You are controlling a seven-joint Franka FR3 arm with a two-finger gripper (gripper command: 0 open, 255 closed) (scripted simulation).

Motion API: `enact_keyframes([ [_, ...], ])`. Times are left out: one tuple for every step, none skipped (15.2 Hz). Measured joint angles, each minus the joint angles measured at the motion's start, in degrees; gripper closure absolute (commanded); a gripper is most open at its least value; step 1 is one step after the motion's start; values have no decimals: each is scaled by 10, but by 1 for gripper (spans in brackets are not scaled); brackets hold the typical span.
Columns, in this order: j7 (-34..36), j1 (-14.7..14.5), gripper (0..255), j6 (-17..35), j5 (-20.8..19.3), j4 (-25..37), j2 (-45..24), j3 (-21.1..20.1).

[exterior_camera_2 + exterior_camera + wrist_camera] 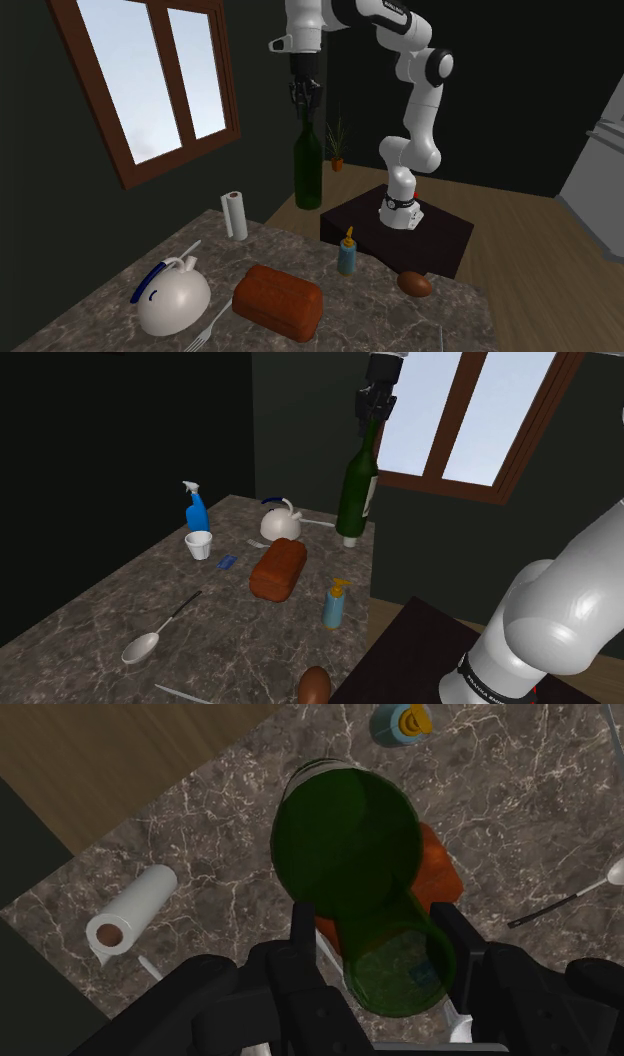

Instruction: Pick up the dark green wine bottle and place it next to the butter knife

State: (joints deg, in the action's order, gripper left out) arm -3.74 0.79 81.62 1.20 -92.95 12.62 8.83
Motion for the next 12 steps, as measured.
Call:
enact_keyframes([
  [1, -1, 255, -9, 1, 14, -5, 0],
  [1, 0, 255, -17, 2, 27, -10, 0],
  [0, 0, 255, -25, 2, 38, -13, 1],
  [0, 0, 255, -34, 3, 52, -18, 1],
  [0, 0, 255, -43, 3, 63, -21, 1],
  [1, -1, 255, -53, 4, 80, -27, 1],
  [0, 0, 255, -62, 5, 95, -33, 2],
  [-1, 0, 255, -71, 6, 109, -39, 3],
  [-1, 0, 255, -79, 7, 121, -43, 3],
  [-1, 0, 255, -89, 8, 136, -48, 4],
  [-1, 0, 255, -98, 9, 151, -54, 4],
  [-2, 1, 255, -108, 9, 164, -58, 5],
])
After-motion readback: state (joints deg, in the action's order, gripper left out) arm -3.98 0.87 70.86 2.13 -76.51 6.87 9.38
